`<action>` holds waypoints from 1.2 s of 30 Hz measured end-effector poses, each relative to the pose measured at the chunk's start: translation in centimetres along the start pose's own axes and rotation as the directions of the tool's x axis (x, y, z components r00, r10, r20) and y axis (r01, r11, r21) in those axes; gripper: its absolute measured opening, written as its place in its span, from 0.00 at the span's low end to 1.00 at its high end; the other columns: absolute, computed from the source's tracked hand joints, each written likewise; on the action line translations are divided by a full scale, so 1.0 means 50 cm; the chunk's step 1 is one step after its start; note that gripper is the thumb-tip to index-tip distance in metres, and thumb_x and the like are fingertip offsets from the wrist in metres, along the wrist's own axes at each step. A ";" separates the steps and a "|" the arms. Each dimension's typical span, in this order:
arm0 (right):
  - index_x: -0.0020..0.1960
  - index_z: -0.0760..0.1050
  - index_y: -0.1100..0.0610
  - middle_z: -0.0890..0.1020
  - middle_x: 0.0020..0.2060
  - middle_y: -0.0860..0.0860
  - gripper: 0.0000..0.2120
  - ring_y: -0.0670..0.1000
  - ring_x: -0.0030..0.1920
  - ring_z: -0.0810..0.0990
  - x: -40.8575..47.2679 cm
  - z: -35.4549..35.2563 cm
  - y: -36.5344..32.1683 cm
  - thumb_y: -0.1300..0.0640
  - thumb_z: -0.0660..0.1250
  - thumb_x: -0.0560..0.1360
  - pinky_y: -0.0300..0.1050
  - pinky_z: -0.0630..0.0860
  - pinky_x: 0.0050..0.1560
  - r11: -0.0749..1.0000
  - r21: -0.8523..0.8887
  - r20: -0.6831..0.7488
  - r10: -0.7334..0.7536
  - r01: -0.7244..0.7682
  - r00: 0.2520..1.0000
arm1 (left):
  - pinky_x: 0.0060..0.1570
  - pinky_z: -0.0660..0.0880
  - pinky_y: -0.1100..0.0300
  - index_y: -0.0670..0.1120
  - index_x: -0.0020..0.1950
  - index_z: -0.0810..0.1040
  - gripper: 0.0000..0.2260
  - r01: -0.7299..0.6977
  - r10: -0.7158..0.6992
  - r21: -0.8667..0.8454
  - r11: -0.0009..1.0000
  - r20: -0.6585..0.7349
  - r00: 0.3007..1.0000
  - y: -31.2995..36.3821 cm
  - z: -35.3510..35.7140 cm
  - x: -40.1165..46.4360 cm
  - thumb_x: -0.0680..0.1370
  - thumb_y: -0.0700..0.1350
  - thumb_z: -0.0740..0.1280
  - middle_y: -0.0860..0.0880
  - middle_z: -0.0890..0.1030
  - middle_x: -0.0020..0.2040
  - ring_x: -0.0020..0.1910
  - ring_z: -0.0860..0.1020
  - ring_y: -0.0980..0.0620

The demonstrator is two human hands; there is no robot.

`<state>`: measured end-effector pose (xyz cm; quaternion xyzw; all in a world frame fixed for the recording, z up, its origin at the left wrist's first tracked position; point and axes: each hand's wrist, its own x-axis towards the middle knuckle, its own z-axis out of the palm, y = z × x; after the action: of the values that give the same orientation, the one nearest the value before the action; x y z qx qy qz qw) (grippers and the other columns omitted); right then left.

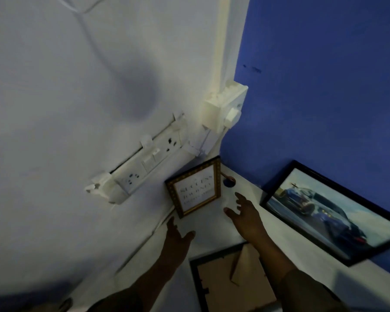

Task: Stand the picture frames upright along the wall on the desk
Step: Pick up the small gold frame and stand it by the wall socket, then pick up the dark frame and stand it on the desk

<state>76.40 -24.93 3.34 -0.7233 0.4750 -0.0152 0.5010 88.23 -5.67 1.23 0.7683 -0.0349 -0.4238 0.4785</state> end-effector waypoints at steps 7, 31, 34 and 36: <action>0.78 0.65 0.56 0.75 0.70 0.56 0.31 0.55 0.68 0.76 -0.144 -0.054 0.161 0.51 0.70 0.79 0.42 0.71 0.64 0.993 -0.079 -0.038 0.081 -0.084 0.996 | 0.60 0.69 0.63 0.43 0.82 0.46 0.38 0.096 -0.106 0.089 0.991 0.117 0.987 -0.084 0.047 -0.099 0.81 0.38 0.69 0.40 0.69 0.75 0.62 0.71 0.51; 0.78 0.59 0.49 0.68 0.64 0.58 0.38 0.60 0.60 0.77 -0.271 -0.042 0.357 0.40 0.70 0.74 0.49 0.76 0.55 0.961 -0.116 0.062 0.260 -0.251 0.964 | 0.54 0.70 0.53 0.47 0.54 0.81 0.17 0.380 -0.385 -0.252 0.890 0.030 0.922 -0.174 0.114 -0.279 0.70 0.55 0.72 0.46 0.82 0.52 0.53 0.78 0.44; 0.78 0.60 0.50 0.70 0.65 0.58 0.36 0.57 0.58 0.77 -0.265 -0.049 0.352 0.41 0.69 0.76 0.46 0.74 0.51 0.967 -0.132 0.065 0.228 -0.218 0.971 | 0.49 0.78 0.54 0.41 0.62 0.81 0.15 0.336 -0.343 -0.281 0.899 0.027 0.939 -0.165 0.106 -0.249 0.79 0.47 0.70 0.40 0.84 0.56 0.57 0.81 0.38; 0.76 0.63 0.51 0.72 0.64 0.58 0.31 0.54 0.55 0.76 -0.264 -0.053 0.348 0.41 0.67 0.77 0.45 0.73 0.51 0.973 -0.160 0.063 0.178 -0.166 0.982 | 0.46 0.82 0.54 0.38 0.62 0.81 0.12 0.297 -0.295 -0.301 0.906 0.052 0.954 -0.151 0.099 -0.234 0.82 0.44 0.67 0.38 0.85 0.56 0.53 0.83 0.38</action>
<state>56.16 -18.39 -2.21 -0.7160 0.5159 0.0929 0.4610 74.73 0.29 1.78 0.6804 0.1465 -0.4935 0.5215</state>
